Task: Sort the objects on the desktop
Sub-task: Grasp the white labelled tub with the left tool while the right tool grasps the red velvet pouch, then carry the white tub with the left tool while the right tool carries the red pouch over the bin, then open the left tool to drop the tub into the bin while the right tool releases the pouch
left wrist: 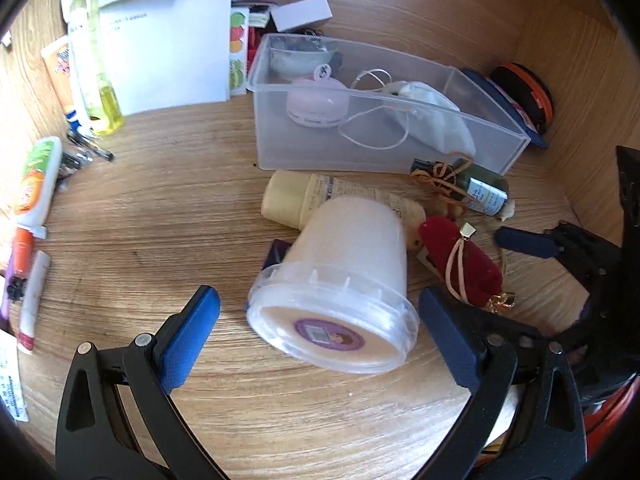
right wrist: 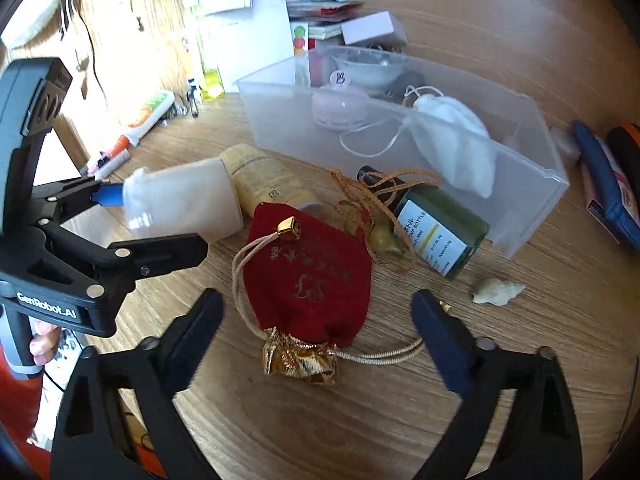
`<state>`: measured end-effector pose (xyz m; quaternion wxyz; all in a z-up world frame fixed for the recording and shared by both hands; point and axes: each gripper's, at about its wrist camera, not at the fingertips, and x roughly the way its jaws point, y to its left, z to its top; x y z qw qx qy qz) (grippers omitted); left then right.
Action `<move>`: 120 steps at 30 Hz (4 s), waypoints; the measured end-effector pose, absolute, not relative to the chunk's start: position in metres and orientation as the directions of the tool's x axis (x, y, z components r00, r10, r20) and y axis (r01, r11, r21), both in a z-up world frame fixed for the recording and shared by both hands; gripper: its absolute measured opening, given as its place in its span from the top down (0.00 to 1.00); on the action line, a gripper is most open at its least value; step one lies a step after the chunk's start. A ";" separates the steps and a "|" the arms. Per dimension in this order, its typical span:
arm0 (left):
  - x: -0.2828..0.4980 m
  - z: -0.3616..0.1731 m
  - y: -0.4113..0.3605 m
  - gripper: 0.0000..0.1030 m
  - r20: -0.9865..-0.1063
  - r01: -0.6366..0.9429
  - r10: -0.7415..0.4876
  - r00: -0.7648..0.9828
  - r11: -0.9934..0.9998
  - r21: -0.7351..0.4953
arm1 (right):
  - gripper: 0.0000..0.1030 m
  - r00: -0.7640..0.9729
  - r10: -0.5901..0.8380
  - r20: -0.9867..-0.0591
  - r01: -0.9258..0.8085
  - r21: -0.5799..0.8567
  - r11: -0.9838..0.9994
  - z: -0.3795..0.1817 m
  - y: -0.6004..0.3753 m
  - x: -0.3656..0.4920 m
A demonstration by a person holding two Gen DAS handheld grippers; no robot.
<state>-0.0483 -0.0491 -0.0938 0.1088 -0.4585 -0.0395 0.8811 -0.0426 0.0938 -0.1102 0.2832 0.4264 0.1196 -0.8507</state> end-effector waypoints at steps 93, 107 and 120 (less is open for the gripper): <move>-0.244 -0.037 0.012 0.33 -0.795 -0.037 0.211 -0.569 -0.972 -0.231 | 0.76 -0.506 -0.504 -0.699 0.537 0.202 -0.819 -0.050 0.147 -0.221; -0.255 -0.052 0.039 0.33 -0.827 -0.024 0.121 -0.550 -0.991 -0.130 | 0.75 -0.538 -0.412 -0.735 0.536 0.079 -0.841 -0.066 0.135 -0.219; -0.262 -0.065 0.032 0.33 -0.840 -0.071 0.131 -0.527 -0.991 -0.109 | 0.65 -0.601 -0.346 -0.721 0.528 -0.034 -0.848 -0.071 0.121 -0.214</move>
